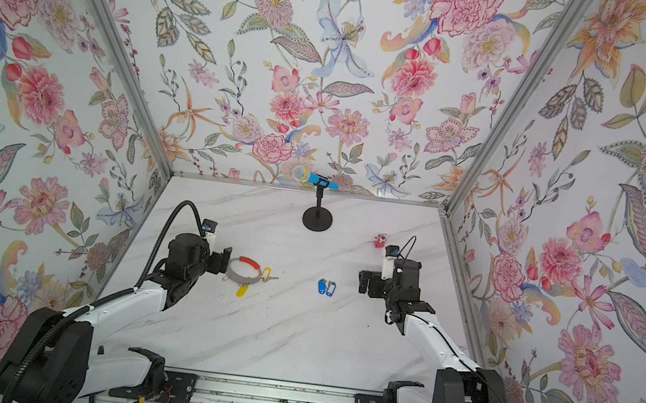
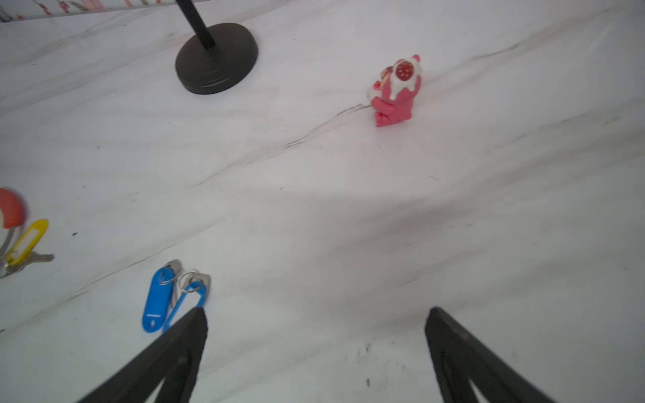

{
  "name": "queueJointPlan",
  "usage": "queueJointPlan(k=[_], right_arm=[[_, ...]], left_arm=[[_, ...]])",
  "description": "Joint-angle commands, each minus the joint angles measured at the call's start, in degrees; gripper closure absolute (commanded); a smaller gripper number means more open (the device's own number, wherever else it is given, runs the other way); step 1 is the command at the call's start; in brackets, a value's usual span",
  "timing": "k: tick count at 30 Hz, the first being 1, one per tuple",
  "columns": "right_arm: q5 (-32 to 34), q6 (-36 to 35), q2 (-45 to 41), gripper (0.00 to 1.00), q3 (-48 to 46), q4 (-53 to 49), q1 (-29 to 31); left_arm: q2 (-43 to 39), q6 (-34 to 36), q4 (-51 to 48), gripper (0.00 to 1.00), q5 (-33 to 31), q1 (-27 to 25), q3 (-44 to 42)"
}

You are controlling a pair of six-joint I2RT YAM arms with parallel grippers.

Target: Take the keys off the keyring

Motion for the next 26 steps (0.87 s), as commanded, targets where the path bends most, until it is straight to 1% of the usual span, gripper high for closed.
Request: queueJointPlan(k=[1, 2, 4, 6, 7, 9, 10, 11, 12, 13, 14, 15, 16, 17, 21, 26], right_arm=[[4.9, -4.9, 1.8, 0.01, -1.6, 13.6, -1.4], [5.9, -5.6, 2.8, 0.01, -2.4, 16.5, -1.9], [7.2, -6.8, 5.4, 0.01, -5.1, 25.2, -2.5], [6.9, -7.6, 8.4, 0.01, -6.7, 32.0, -2.9], [6.9, -8.3, 10.1, 0.01, -7.0, 34.7, -2.9], [7.4, -8.8, 12.5, 0.01, -6.8, 37.8, -3.0], [6.4, -8.9, 13.1, 0.01, -7.1, 39.7, -3.2], [4.8, -8.7, 13.9, 0.01, -7.1, 40.5, -3.8], [3.7, -8.8, 15.0, 0.01, -6.9, 40.4, -4.2], [3.3, -8.3, 15.9, 0.01, -7.5, 43.4, -4.5], [2.2, -7.9, 15.5, 0.01, -7.7, 42.5, -5.3], [0.2, -7.9, 15.5, 0.01, -8.6, 44.2, -5.9], [0.0, -8.0, 15.9, 0.01, -9.8, 47.1, -5.9], [-0.2, -7.9, 15.8, 0.01, -10.1, 47.6, -6.0], [-0.6, -7.9, 15.8, 0.01, -10.6, 48.4, -6.3], [-0.3, -7.9, 16.0, 0.01, -11.3, 49.7, -6.1]], left_arm=[[3.5, 6.2, 11.5, 0.09, -6.0, 2.5, 0.5], [4.2, 7.5, 14.1, 0.09, -6.3, 3.0, -0.3], [6.1, 10.3, 23.9, 0.05, -7.2, 3.9, -3.4], [8.1, 11.9, 31.1, 0.05, -6.4, 4.9, -5.6], [9.4, 12.7, 33.9, 0.02, -6.5, 5.1, -6.5], [11.4, 11.4, 36.5, 0.01, -6.6, 6.0, -7.1], [12.6, 10.8, 38.8, 0.01, -6.5, 6.7, -7.5], [13.0, 9.8, 38.9, 0.01, -6.2, 7.1, -7.4], [14.0, 9.8, 40.7, 0.01, -4.2, 7.9, -7.6], [13.9, 8.6, 39.0, 0.01, -3.1, 8.7, -7.1], [14.1, 7.9, 40.6, 0.01, -1.8, 9.6, -7.7], [14.1, 7.4, 42.2, 0.01, -0.6, 10.4, -8.7], [13.7, 7.2, 42.5, 0.01, 1.1, 11.0, -9.2], [13.7, 7.4, 44.1, 0.01, 2.5, 11.3, -9.9], [13.6, 5.8, 45.1, 0.01, 8.2, 13.8, -10.4], [13.4, 6.1, 46.3, 0.01, 9.9, 14.2, -11.2]])
